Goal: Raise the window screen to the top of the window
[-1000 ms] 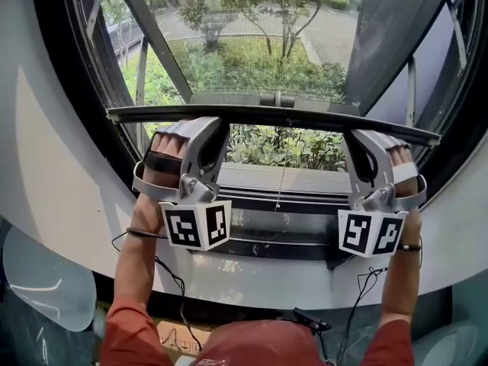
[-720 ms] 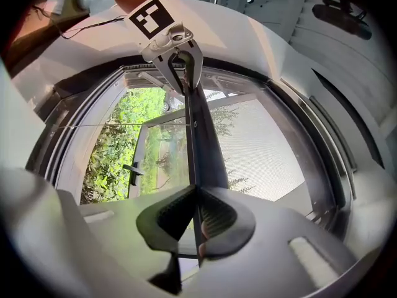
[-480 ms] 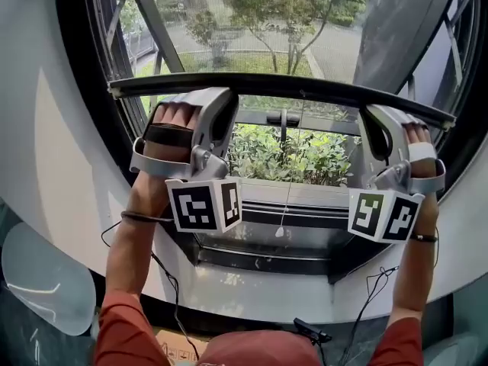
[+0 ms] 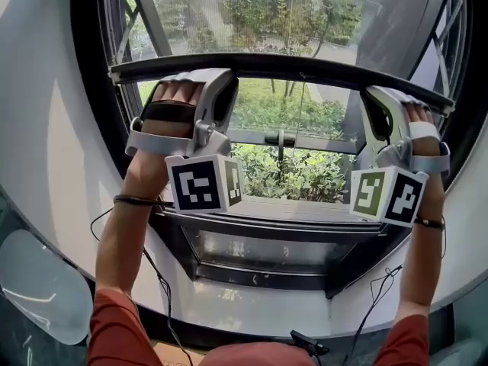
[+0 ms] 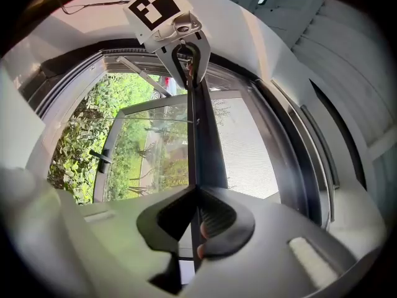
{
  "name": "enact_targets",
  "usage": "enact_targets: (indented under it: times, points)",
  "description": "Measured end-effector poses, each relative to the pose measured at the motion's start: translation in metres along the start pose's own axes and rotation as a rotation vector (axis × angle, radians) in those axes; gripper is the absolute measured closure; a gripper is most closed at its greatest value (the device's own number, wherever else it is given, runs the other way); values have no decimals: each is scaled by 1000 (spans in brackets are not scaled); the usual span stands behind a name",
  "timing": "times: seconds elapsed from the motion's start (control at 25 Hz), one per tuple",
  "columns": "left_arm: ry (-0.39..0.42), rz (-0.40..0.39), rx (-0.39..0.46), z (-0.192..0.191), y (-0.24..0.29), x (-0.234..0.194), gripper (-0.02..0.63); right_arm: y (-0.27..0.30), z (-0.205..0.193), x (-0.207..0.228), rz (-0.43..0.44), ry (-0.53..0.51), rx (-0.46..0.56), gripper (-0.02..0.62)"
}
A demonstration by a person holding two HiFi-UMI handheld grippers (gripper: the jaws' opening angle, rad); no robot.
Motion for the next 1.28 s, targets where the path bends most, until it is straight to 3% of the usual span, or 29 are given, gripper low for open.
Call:
enact_targets:
  times: [0.56,0.8,1.08,1.28]
  points:
    - [22,80,-20,1,45,-71,537,23,-1,82,-95,-36,-38,568]
    - [34,98,-37,0,75,-122,534,38,0,141,-135,-47,-36,568]
    - [31,167,-36,6,86,-131,534,45,-7,150,-166,-63,-51,568]
    - [31,179,-38,5,107,-168,532,54,-6,193,-179,-72,-59,568]
Point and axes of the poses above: the fingertips, and each gripper's own axes: y forward along the fingers, x to its right, z out of its top, the point moved 4 cm from there along -y, backward along the fingers, and after that the axes turned 7 degrees about z, right-handed, at the moved point
